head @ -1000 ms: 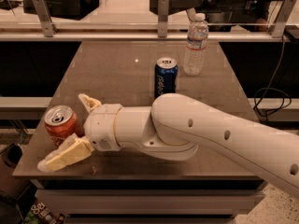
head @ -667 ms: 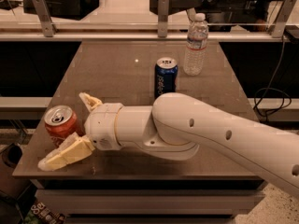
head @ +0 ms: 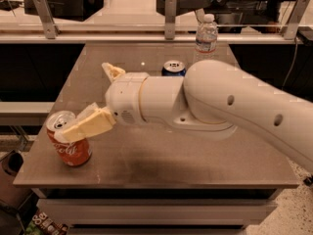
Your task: Move water bottle near coke can
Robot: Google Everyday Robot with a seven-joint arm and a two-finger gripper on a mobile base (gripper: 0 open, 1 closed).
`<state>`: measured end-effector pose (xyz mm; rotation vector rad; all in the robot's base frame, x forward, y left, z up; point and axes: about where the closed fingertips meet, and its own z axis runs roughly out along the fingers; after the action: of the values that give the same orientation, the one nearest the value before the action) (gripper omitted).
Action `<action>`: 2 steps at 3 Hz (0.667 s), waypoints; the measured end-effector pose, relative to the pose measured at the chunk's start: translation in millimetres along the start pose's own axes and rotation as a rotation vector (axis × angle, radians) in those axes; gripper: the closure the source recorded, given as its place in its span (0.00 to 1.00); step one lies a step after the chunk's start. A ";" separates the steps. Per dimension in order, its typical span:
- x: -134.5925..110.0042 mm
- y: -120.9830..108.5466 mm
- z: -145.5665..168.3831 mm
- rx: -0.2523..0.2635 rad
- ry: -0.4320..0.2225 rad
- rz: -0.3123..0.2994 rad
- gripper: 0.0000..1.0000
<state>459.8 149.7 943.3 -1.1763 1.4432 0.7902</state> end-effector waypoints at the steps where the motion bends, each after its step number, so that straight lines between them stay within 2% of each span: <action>1: -37.3 -33.8 -36.5 0.079 0.015 -0.030 0.00; 2: -65.1 -73.1 -79.4 0.172 0.035 -0.033 0.00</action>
Offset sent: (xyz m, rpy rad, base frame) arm 0.0750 -0.1424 0.1331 -0.0468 -0.0668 -0.2856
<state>500.7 70.7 1032.6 -1.0843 1.4853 0.6127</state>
